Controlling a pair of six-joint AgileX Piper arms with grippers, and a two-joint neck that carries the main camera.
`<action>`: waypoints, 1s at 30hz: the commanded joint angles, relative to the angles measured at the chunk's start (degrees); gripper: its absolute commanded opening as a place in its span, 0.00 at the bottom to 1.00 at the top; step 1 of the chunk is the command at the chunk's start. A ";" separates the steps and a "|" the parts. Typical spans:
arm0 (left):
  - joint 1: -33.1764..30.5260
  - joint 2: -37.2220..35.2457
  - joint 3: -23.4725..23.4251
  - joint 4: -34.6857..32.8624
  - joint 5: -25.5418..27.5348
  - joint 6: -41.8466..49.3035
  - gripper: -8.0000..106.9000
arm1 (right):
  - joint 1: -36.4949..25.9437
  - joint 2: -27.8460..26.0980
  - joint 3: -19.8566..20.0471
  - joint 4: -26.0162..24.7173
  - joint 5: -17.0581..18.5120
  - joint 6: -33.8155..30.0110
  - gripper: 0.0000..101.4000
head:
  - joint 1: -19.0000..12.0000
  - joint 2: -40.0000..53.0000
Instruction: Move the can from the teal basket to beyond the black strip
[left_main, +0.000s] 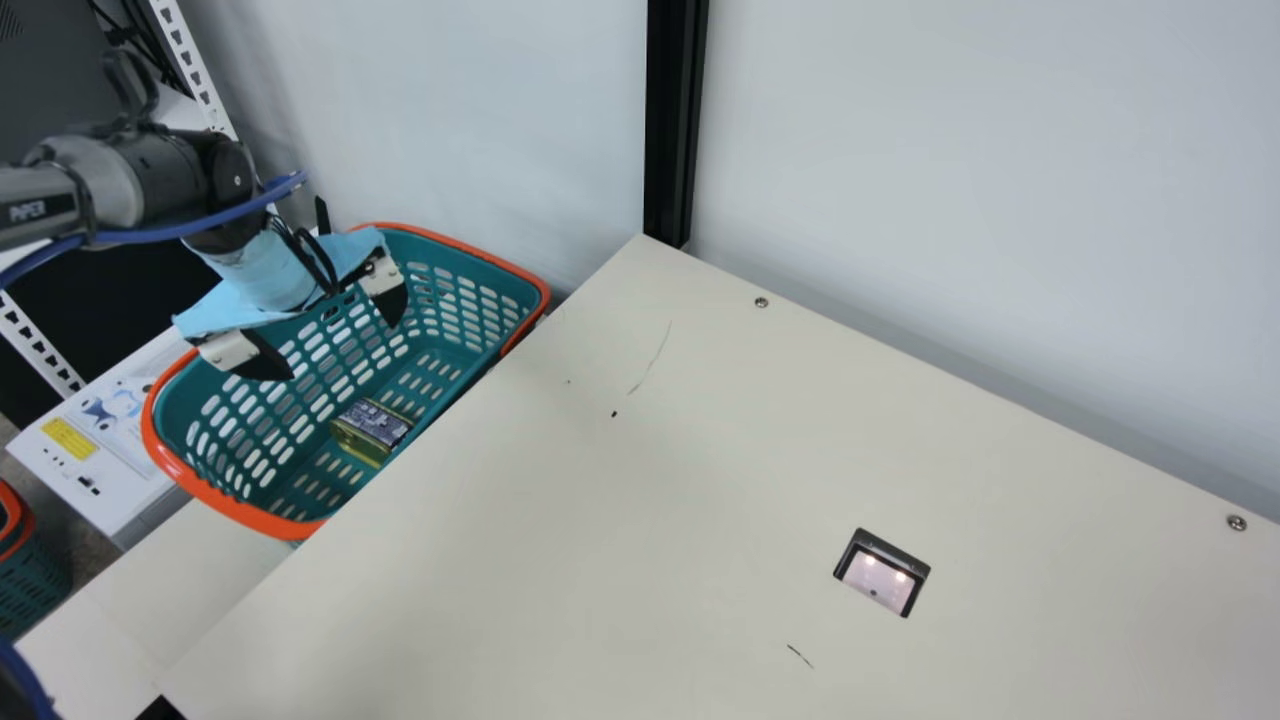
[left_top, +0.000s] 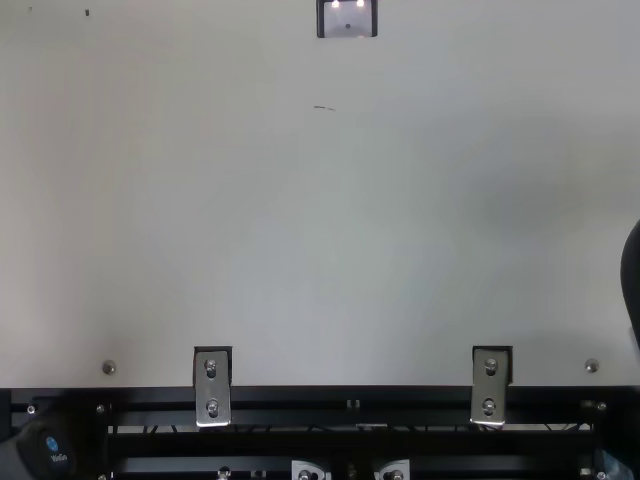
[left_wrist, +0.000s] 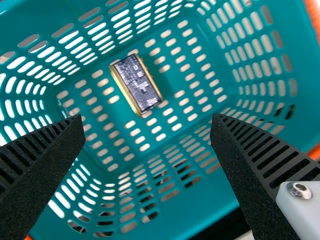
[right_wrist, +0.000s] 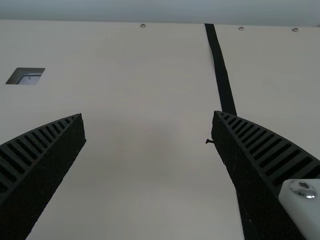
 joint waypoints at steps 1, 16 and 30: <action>0.42 1.83 -1.03 -0.40 0.56 2.23 0.85 | 0.00 0.00 0.00 0.00 0.00 0.00 1.00 | -2.25 1.03; -0.69 9.70 -4.10 -1.19 1.57 -2.01 0.85 | 0.00 0.00 0.00 0.00 0.00 0.00 1.00 | -2.25 1.03; -1.12 12.72 -5.50 -0.57 0.08 -4.84 0.85 | 0.00 0.00 0.00 0.00 0.00 0.00 1.00 | -2.25 1.03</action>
